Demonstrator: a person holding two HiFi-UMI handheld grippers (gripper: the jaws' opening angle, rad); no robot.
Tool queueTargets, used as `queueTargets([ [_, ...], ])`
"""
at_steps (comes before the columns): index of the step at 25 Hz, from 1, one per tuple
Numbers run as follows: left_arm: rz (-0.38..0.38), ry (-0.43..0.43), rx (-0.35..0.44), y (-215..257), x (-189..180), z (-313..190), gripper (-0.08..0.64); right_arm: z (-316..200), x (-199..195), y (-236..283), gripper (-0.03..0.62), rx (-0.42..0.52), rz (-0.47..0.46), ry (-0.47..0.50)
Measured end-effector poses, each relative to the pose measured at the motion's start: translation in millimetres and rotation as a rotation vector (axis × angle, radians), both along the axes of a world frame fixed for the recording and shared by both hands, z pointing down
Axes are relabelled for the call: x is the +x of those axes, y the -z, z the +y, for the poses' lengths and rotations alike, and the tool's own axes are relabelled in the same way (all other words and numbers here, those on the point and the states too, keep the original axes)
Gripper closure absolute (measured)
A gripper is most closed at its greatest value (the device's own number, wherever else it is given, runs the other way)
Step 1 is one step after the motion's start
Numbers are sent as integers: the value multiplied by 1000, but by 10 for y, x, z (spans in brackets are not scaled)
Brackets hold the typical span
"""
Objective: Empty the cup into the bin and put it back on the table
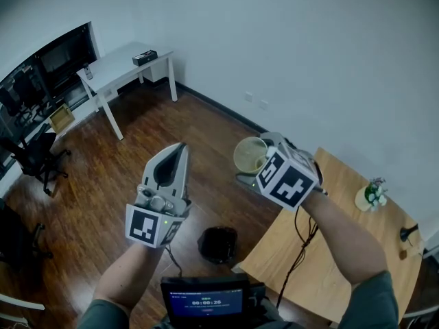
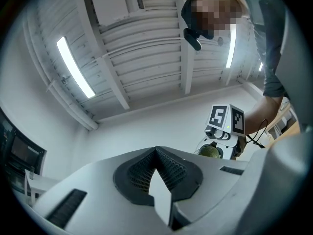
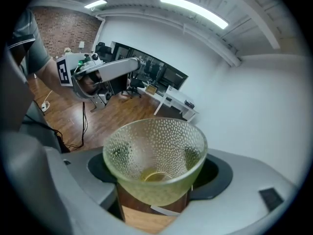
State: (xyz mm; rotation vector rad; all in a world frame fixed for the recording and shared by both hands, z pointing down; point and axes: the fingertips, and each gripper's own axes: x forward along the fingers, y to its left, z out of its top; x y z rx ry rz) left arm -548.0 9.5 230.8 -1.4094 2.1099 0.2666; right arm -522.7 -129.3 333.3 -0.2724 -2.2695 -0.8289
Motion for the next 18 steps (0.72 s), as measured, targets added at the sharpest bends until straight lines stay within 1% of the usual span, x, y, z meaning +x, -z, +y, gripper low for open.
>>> queueTargets([
  [4,-32,0,18,65,38,15,560,-36,28,48,192,34,2,-3],
  [7,-18,-19,-10,30,73,-12,560,-55,31,72,192,64,4,0],
  [9,-23,-27,-17,43,103,-28,560,-72,42,86,192,77,7,2],
  [14,-72,-5,35,186,143,24,560,-110,60,124,192,149,21,12],
  [15,-71,-4,37,188,146,25,560,-118,58,116,192,159,25,11],
  [18,-31,4,42,162,130,34,560,-102,40,185,192,218,20,32],
])
